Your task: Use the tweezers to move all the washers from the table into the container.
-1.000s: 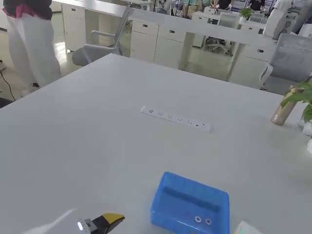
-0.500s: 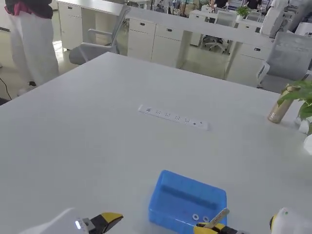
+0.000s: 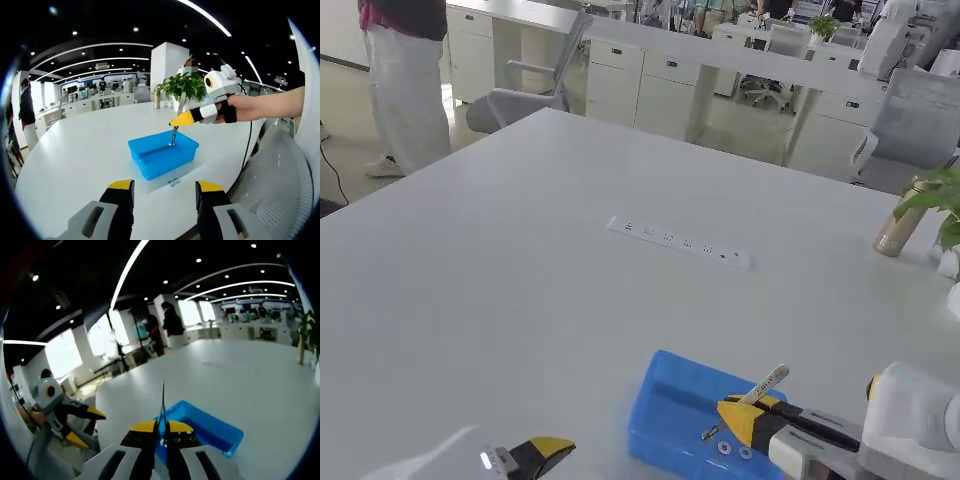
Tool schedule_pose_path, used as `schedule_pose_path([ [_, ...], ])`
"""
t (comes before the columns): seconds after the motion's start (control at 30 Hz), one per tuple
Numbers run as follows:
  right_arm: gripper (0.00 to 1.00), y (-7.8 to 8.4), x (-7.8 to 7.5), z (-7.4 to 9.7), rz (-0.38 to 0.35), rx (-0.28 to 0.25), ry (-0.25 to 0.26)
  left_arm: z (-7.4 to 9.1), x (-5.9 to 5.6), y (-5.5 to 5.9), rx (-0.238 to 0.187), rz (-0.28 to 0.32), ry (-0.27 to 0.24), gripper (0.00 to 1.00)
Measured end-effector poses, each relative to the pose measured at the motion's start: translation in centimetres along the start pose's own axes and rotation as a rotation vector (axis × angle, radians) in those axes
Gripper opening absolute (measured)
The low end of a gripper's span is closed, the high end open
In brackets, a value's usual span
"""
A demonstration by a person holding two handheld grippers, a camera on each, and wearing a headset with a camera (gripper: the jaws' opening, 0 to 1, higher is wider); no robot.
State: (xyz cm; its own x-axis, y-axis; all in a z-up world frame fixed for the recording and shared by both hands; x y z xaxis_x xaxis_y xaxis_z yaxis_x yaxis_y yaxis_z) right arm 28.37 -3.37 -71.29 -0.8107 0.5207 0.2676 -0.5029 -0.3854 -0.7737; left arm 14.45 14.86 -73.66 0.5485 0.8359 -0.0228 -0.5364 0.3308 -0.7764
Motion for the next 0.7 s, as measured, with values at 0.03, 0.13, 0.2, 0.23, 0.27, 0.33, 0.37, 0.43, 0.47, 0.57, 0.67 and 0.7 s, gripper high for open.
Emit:
schedule_pose_path([
  [0.03,0.03,-0.2,-0.6,-0.3,-0.003,0.005,0.009,0.0,0.0,0.0,0.0,0.001,0.0,0.48],
  [0.13,0.03,-0.3,-1.8,-1.0,-0.016,0.022,0.032,0.0,0.0,0.0,0.001,0.001,0.0,0.47],
  [0.2,0.03,-0.3,-2.3,-1.5,-0.016,0.041,0.046,0.0,0.0,0.1,0.006,0.0,0.001,0.47],
  [0.23,0.03,-0.2,-2.5,-1.7,-0.015,0.049,0.045,0.0,0.0,0.1,0.006,-0.001,0.001,0.47],
  [0.27,0.03,-0.2,-2.6,-1.9,-0.016,0.055,0.046,0.0,0.0,0.1,0.006,-0.001,0.001,0.47],
  [0.33,0.03,0.1,-3.0,-2.5,-0.017,0.076,0.048,-0.1,0.0,0.1,0.01,0.001,0.003,0.47],
  [0.37,0.03,0.3,-3.2,-2.8,-0.015,0.09,0.05,-0.1,0.0,0.1,0.011,0.0,0.003,0.46],
  [0.43,0.03,0.6,-3.5,-3.2,-0.017,0.113,0.051,-0.1,-0.1,0.1,0.012,-0.001,0.007,0.46],
  [0.47,0.03,0.7,-3.7,-3.5,-0.016,0.12,0.053,-0.1,-0.1,0.1,0.014,-0.002,0.008,0.46],
  [0.57,0.03,1.2,-4.0,-4.0,-0.013,0.146,0.06,-0.1,-0.1,0.1,0.017,-0.004,0.01,0.45],
  [0.67,0.03,1.6,-4.5,-4.3,-0.021,0.167,0.065,-0.1,-0.1,0.1,0.019,-0.005,0.011,0.44],
  [0.7,0.03,1.6,-4.8,-4.4,-0.024,0.169,0.065,-0.2,-0.1,0.2,0.021,-0.003,0.014,0.44],
])
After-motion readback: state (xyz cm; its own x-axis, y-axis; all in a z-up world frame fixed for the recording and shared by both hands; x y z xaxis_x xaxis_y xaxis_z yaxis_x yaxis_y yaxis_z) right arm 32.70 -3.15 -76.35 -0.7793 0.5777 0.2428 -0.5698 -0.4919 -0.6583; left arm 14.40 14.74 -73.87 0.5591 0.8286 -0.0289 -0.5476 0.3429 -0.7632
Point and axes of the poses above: the centre of the closed fingertips' face, and the gripper's own axes: z roughly backward along the fingers, x roughly to its left, y roughly out of its underside, the point moved 8 cm from there along z, roughly backward along the fingers, and after that the axes turned 14 degrees about x, right-handed, at the moved point
